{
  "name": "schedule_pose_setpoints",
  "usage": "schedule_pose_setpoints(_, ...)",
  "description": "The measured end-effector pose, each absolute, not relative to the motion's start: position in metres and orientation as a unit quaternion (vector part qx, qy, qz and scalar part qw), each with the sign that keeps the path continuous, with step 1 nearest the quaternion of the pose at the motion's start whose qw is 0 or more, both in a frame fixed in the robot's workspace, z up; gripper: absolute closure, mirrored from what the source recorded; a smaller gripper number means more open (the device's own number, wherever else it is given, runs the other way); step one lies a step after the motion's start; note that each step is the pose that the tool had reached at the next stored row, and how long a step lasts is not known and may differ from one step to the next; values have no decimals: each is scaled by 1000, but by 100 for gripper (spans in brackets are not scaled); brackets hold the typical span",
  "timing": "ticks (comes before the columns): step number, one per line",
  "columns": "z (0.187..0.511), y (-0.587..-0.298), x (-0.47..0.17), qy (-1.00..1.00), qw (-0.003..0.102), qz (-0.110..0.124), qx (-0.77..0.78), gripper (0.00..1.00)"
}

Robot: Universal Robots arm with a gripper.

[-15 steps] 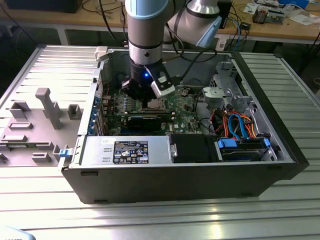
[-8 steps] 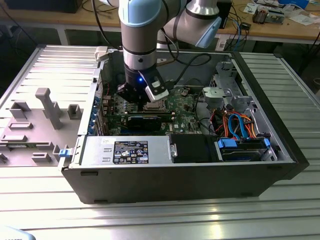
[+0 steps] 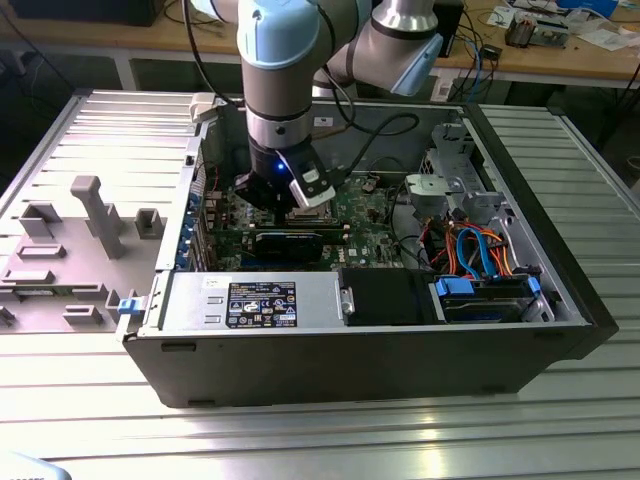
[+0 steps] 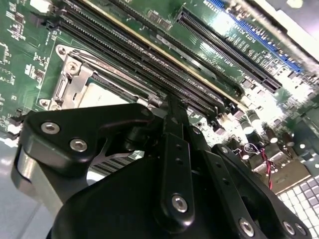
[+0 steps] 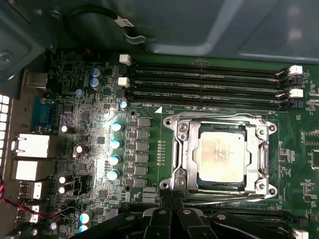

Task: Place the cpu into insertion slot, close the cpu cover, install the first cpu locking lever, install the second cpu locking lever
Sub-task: 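Install the second cpu locking lever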

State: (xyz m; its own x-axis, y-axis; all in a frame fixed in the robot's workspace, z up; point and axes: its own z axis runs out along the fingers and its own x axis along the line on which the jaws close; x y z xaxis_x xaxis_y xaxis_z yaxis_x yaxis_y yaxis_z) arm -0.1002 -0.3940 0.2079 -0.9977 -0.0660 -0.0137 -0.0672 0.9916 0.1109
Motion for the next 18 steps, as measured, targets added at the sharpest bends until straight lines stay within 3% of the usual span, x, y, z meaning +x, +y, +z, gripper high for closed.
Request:
schedule_pose_setpoints(9,200,-394,-101,996,5,76,-39,89)
schedule_pose_setpoints(18,209,-390,-94,998,2,55,-41,89)
